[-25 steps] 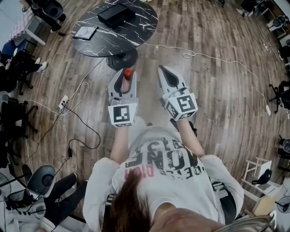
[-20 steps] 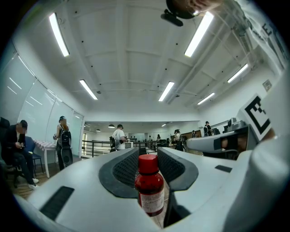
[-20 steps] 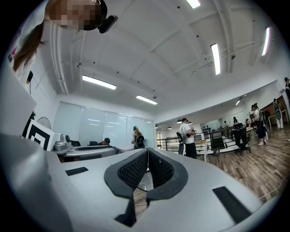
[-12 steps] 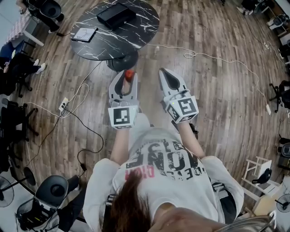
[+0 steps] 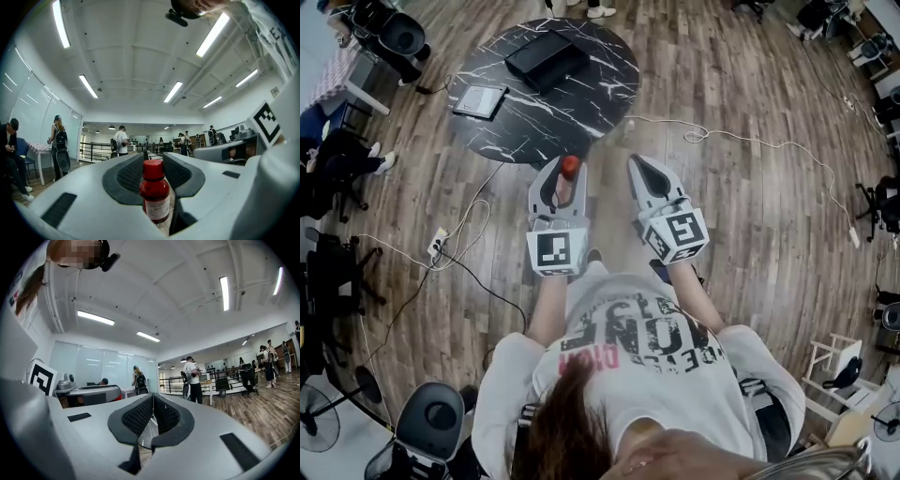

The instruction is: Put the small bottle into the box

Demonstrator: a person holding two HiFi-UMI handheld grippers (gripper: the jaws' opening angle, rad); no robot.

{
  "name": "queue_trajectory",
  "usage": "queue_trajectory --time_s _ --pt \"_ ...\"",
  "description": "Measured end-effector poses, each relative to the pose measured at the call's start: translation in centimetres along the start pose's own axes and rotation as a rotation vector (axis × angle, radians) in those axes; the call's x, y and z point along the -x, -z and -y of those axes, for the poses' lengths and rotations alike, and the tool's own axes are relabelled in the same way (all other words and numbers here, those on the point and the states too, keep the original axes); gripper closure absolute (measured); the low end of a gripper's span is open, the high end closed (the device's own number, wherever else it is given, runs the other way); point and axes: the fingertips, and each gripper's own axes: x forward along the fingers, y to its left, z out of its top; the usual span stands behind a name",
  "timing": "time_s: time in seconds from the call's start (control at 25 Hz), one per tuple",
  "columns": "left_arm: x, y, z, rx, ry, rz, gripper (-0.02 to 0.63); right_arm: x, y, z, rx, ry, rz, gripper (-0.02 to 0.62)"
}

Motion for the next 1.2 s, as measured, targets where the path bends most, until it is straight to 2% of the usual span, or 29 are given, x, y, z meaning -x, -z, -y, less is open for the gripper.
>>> queue_trajectory --time_s 0.28,0.68,1.0,1.2 --pt "-2.2 0.6 -2.4 0.003 0.031 -0.015 0.479 -3.7 0.5 -0.2 -0.022 0.009 -0.012 0.594" --pt "-3.2 1.3 -4.1 0.012 0.031 -0.013 0.48 -5.3 0.3 -0.1 -0.028 0.018 0.008 0.594" --pt "-5.5 1.7 -4.2 0.013 0.027 -0.023 0.479 -6.4 0.5 2.3 -0.045 0.037 0.01 0.594" --pt "-8.2 2.5 -4.8 0.018 0.004 -0.041 0.48 -8.9 1.0 4.4 -0.058 0.011 -0.001 0.594"
